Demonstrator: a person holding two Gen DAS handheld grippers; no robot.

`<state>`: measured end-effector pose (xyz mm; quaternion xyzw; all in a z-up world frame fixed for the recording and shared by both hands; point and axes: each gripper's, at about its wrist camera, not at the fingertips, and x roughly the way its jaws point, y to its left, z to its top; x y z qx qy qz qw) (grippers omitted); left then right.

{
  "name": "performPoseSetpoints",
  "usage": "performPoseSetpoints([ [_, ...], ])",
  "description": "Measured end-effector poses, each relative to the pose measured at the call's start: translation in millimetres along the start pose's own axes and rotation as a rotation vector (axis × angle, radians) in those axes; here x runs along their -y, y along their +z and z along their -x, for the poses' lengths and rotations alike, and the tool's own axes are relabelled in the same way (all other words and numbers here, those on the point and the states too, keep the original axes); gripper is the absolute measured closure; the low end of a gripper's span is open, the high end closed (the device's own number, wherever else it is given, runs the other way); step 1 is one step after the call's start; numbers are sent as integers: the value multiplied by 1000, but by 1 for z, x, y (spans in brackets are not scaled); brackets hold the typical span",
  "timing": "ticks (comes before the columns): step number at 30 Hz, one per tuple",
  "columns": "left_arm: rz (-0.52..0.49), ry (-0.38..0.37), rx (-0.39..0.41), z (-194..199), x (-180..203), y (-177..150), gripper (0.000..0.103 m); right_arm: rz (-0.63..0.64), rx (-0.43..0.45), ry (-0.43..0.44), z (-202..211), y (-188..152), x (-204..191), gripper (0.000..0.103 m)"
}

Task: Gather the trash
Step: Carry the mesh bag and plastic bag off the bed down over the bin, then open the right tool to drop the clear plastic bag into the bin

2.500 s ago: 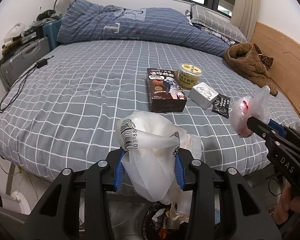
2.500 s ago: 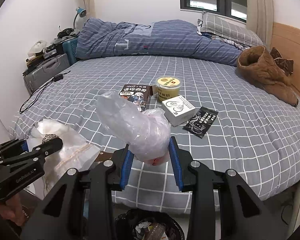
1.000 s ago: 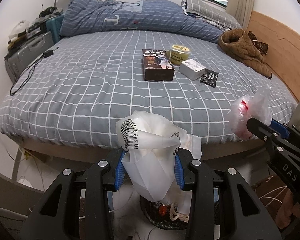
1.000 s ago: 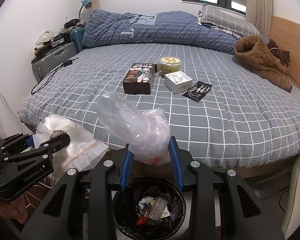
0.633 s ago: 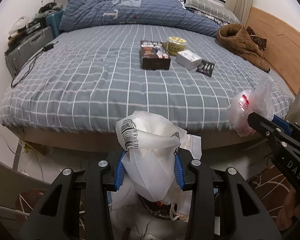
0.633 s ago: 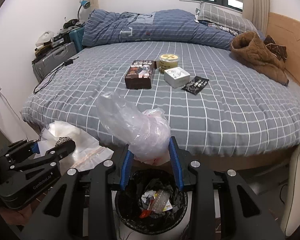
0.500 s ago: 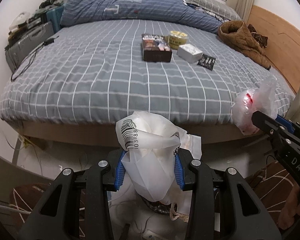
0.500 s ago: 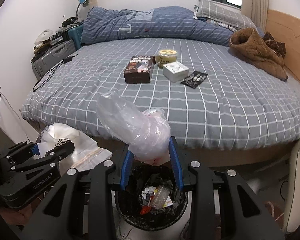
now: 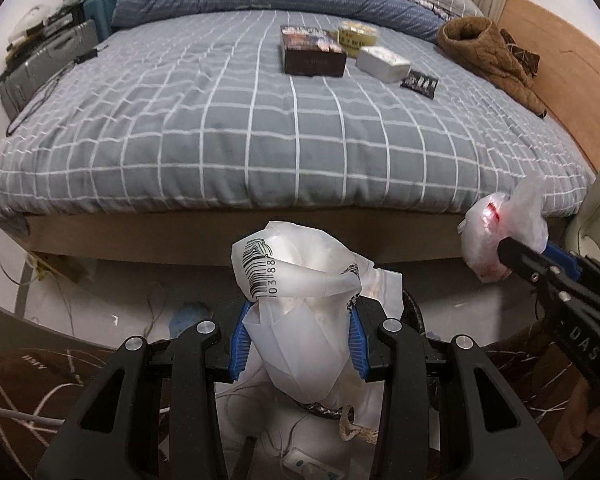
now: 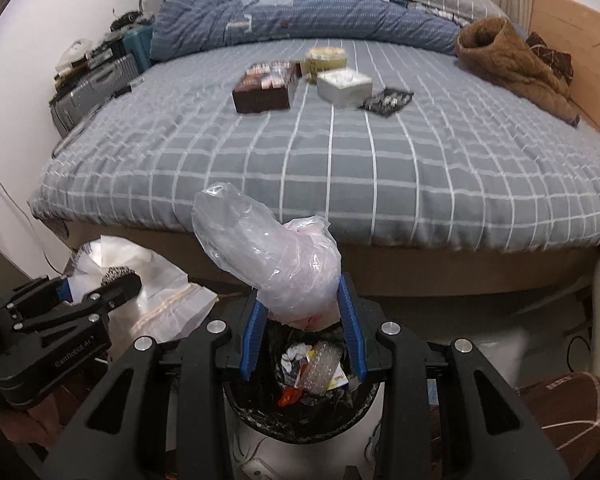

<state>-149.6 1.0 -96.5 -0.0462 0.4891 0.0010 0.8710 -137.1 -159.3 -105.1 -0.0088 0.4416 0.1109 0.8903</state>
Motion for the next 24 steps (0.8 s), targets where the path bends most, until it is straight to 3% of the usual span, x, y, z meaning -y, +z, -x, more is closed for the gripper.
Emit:
performPoseSetpoints([
  [24,1,48,-155,-97,-23,-7,64,11,-263,3,-118,-30,-4,69],
])
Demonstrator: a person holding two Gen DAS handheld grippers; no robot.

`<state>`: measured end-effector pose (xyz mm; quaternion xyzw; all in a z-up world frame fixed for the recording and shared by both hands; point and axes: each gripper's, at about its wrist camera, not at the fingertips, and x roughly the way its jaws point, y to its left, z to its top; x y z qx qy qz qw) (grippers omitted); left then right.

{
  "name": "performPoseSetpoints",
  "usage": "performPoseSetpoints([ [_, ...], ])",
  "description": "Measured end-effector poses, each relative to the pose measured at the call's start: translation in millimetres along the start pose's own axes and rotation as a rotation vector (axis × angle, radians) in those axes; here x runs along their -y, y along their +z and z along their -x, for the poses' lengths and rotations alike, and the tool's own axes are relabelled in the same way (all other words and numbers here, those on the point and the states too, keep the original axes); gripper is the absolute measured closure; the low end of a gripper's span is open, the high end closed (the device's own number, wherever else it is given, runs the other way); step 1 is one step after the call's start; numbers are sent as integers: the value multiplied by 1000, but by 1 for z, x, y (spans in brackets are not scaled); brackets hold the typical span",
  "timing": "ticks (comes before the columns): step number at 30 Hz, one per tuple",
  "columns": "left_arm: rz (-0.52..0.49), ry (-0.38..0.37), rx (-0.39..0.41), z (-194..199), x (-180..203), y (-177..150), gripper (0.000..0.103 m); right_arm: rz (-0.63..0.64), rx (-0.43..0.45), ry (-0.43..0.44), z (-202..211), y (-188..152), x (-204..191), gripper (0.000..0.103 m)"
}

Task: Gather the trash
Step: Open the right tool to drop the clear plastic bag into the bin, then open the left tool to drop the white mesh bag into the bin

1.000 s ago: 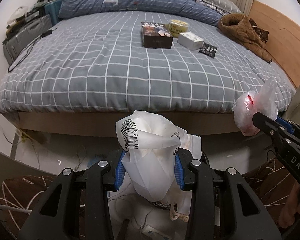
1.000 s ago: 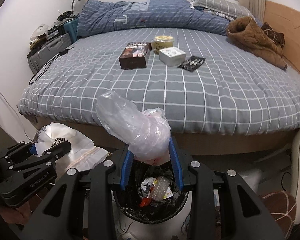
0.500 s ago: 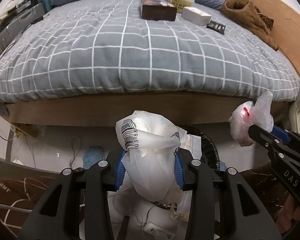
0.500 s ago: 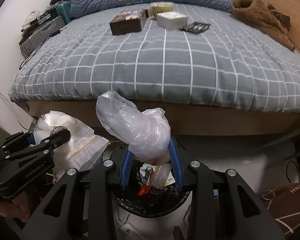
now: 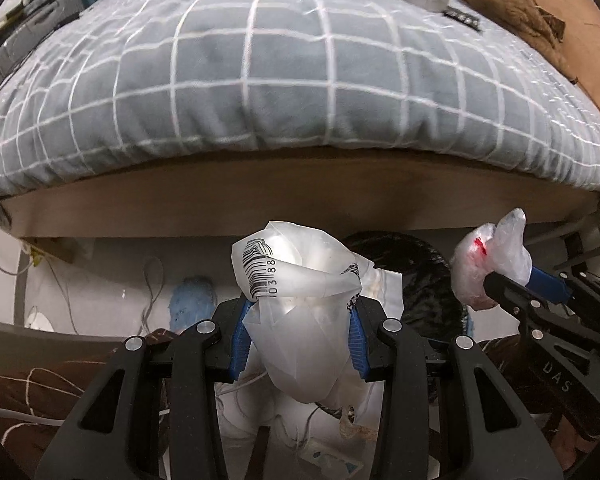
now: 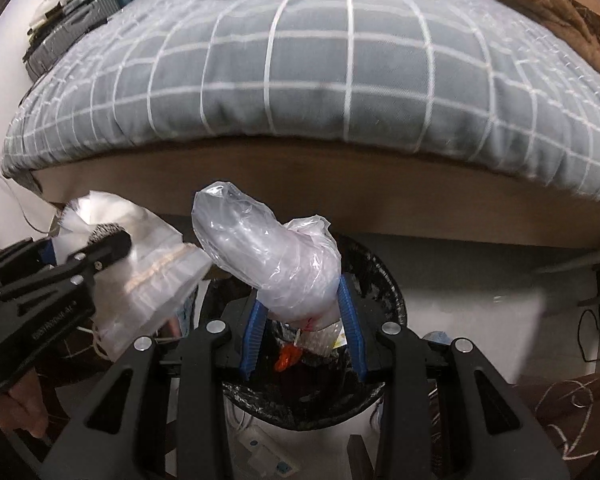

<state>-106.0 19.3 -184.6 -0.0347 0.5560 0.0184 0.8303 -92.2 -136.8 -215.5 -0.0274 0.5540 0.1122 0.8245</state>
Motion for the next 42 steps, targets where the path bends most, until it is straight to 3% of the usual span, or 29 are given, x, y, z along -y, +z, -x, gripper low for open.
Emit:
performPoseSetpoints([
  [7,29,24,-33,-14,-16,-7,64,10,-41,8,-17,0,-9,68],
  [11,35,27,-26,-14,-16,-4,64,13,-31,5,-16,0,-9,63],
  [14,29,24,-25,-11,-9,-5,64,-2,-1,-6,-7,-1,-3,48],
  [25,-16,-21,-15,0,27,2,64,-52,70,-88,16,1,28,15],
  [31,-55,-43,-17,2,54,1,64,-92,79,-132,26,-7,57,8],
  [42,-97,-67,-46,-5,98,0,64,-181,75,-168,37,-14,95,8],
])
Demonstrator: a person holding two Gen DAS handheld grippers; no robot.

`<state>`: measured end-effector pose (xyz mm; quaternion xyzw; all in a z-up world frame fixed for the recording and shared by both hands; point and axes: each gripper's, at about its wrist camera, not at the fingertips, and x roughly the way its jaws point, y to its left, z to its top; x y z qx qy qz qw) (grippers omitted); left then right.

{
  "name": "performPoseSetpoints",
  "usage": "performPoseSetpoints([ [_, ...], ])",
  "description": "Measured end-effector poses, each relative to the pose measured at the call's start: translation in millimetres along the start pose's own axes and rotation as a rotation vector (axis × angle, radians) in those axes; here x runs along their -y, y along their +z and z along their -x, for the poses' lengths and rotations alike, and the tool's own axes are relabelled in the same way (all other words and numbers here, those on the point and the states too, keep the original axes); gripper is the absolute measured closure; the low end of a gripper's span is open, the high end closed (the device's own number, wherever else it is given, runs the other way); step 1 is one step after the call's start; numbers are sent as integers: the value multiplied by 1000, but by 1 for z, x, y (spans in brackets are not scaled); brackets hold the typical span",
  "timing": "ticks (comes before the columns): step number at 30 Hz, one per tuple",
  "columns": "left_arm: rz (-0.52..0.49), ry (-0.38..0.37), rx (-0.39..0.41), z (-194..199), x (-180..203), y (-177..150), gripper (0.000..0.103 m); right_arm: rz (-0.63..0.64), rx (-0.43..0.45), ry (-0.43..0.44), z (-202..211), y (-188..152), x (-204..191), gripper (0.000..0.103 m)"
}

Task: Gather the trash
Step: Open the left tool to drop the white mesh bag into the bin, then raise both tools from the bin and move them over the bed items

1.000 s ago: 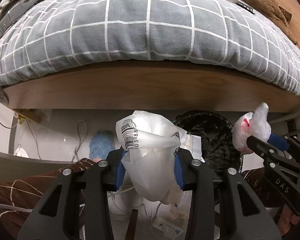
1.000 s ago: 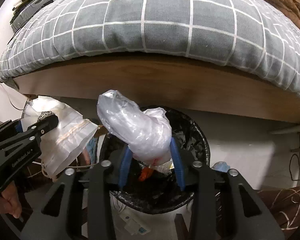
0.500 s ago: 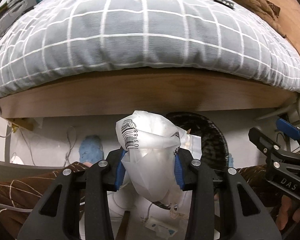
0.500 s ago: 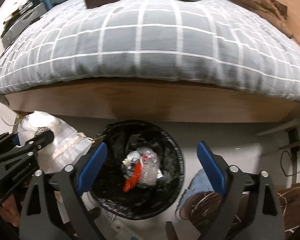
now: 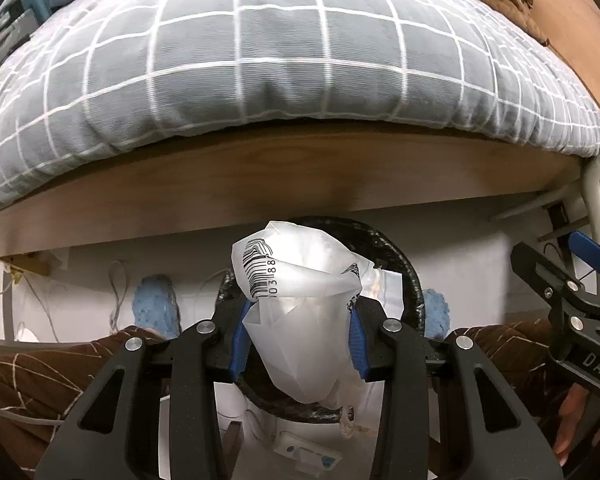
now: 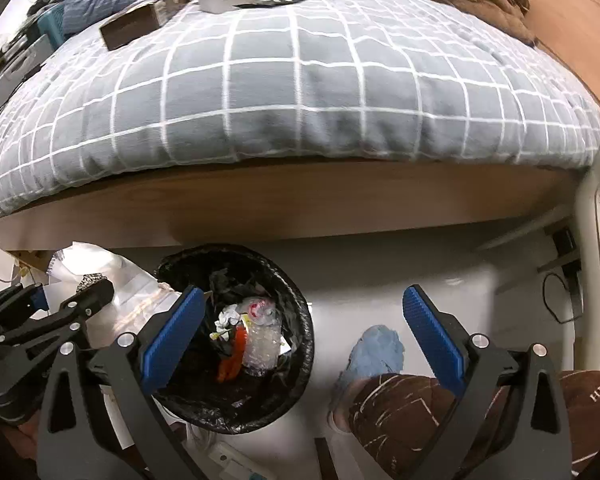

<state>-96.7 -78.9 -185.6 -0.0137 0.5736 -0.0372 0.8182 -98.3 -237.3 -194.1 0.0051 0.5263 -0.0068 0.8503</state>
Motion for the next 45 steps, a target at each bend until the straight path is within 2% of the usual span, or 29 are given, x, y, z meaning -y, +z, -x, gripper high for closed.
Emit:
performPoseSetpoints([
  [4,-3,6,6,-3,4,1,62,-16,2,-7,0,-1,7,8],
  [7,-4,13,8,-4,10,0,57,-27,3,-7,0,-1,10,8],
  [17,-10,56,57,8,0,1,25,-24,37,0,9,8,1,8],
  [25,40,72,141,40,-22,16,6,-8,122,9,31,24,-8,8],
  [33,71,79,250,75,-43,50,6,3,208,50,52,48,-16,8],
  [45,101,95,359,114,-54,92,6,47,327,89,83,92,-31,8],
])
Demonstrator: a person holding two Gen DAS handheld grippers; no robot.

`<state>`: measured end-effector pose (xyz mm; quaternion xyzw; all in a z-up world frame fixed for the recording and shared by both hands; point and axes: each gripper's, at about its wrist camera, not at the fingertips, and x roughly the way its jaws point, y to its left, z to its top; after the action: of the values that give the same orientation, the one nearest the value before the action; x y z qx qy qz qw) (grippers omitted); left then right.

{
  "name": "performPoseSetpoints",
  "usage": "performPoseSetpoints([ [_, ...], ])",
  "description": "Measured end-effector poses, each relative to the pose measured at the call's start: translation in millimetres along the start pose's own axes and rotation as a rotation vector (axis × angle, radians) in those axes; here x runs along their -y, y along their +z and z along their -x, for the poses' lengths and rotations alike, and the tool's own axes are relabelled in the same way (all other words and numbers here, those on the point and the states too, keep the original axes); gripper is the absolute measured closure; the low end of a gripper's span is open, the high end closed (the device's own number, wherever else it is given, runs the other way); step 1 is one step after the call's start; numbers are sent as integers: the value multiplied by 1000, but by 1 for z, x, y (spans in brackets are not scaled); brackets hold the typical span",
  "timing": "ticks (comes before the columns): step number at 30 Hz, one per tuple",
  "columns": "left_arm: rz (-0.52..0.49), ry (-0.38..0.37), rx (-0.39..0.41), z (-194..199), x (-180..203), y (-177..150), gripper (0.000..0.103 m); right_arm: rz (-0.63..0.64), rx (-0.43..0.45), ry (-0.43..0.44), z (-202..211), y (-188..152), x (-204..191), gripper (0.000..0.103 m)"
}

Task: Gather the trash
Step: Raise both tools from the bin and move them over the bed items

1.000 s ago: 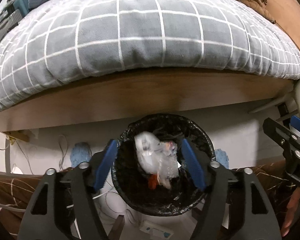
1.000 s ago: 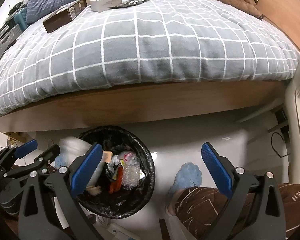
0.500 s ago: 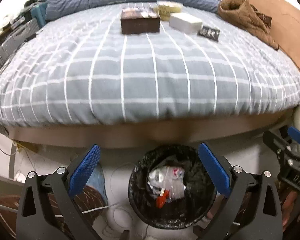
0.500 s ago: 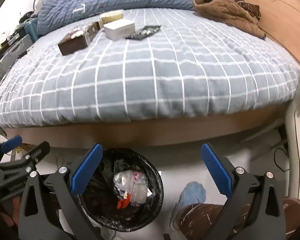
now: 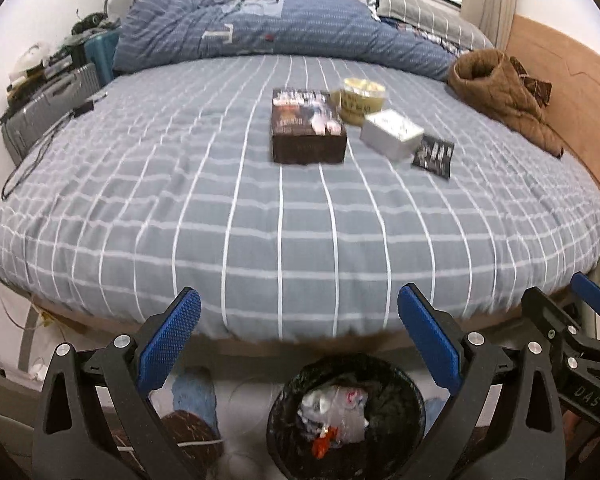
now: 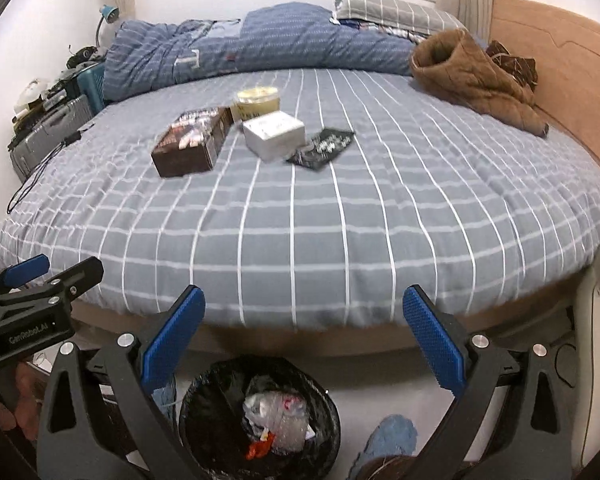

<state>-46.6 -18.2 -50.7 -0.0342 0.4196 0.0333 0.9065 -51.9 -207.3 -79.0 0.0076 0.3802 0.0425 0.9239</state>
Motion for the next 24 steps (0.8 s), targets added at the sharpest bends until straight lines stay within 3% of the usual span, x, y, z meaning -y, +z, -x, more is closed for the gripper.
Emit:
performPoseSetpoints([
  [12,-2,-6,37,-18,6,49,6,7,21,3,-29,52,2,8],
  [24,-11,5,14,-77,10,95,6,-4,3,-41,-95,103,16,8],
])
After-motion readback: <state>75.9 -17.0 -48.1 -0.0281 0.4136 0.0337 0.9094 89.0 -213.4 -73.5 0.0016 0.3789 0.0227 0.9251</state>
